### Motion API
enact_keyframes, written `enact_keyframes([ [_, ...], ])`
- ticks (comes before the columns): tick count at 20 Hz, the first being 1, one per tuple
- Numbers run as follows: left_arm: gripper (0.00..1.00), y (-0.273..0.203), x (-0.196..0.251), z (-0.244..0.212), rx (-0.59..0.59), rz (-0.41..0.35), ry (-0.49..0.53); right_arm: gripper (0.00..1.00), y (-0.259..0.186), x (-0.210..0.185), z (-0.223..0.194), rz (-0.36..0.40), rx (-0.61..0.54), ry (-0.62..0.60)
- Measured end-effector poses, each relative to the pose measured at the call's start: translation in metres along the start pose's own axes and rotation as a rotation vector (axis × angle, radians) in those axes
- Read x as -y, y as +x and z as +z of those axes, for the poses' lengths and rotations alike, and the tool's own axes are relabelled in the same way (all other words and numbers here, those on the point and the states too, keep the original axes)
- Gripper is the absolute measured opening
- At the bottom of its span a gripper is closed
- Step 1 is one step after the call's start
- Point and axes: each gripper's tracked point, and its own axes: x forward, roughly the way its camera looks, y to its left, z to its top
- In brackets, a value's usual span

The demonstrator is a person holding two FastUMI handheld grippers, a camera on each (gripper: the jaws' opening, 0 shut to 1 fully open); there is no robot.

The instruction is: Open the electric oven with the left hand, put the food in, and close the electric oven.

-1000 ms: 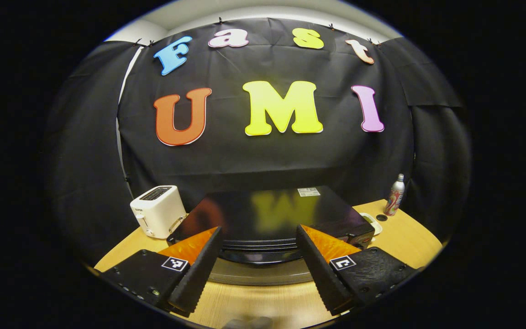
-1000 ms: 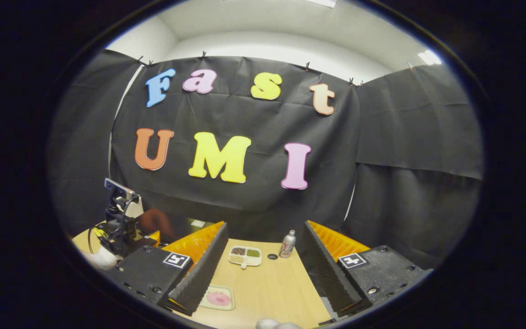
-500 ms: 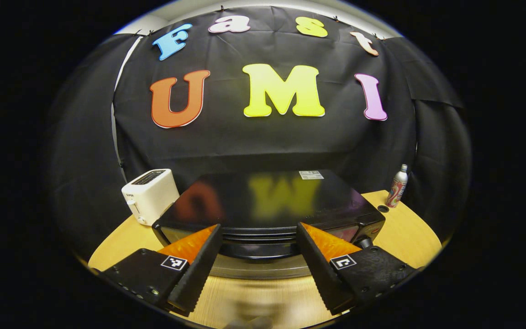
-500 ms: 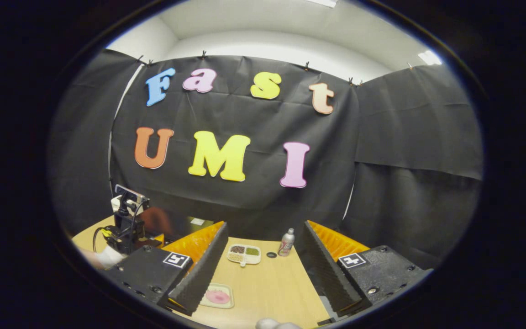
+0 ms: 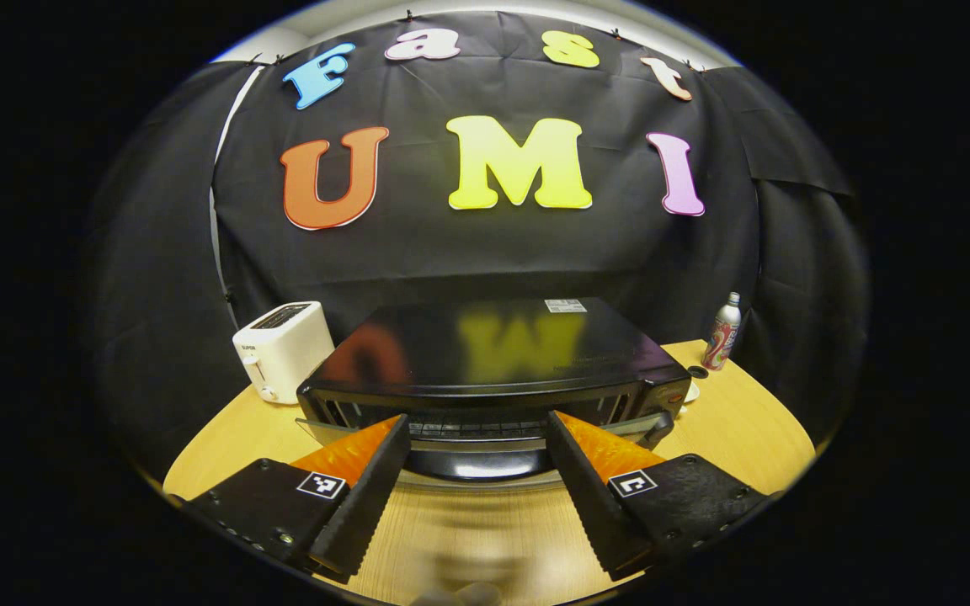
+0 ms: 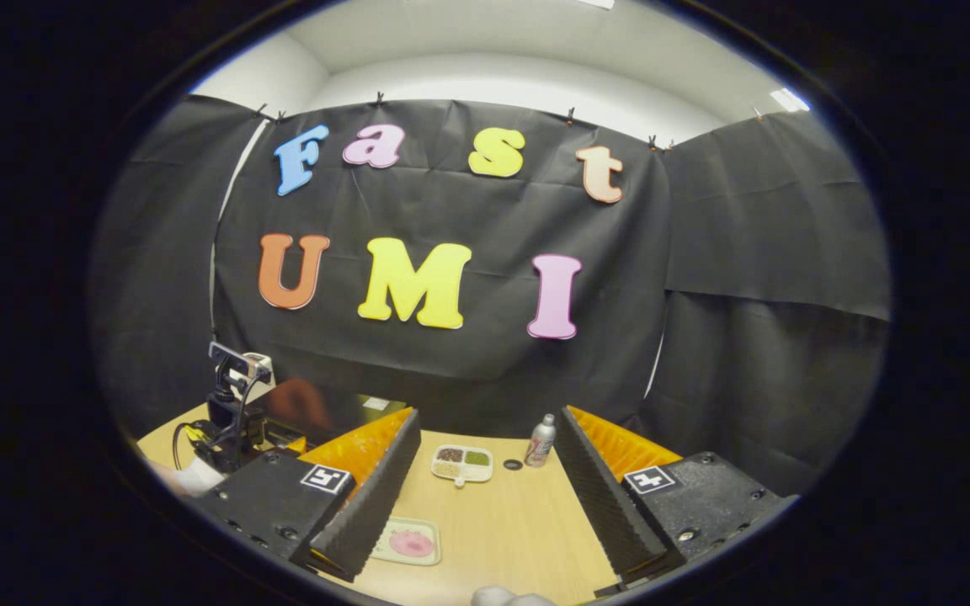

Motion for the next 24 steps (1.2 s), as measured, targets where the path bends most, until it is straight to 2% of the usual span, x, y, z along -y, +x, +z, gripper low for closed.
enact_keyframes([
  [15, 0.97, -0.054, 0.003, -0.076, -0.093, -0.007, -0.005, 1.0, -0.008, -0.004, -0.02, 0.046, -0.022, -0.003],
  [24, 0.97, -0.064, 0.005, -0.108, -0.141, -0.018, -0.021, 1.0, -0.005, -0.008, -0.026, 0.048, -0.029, -0.024],
])
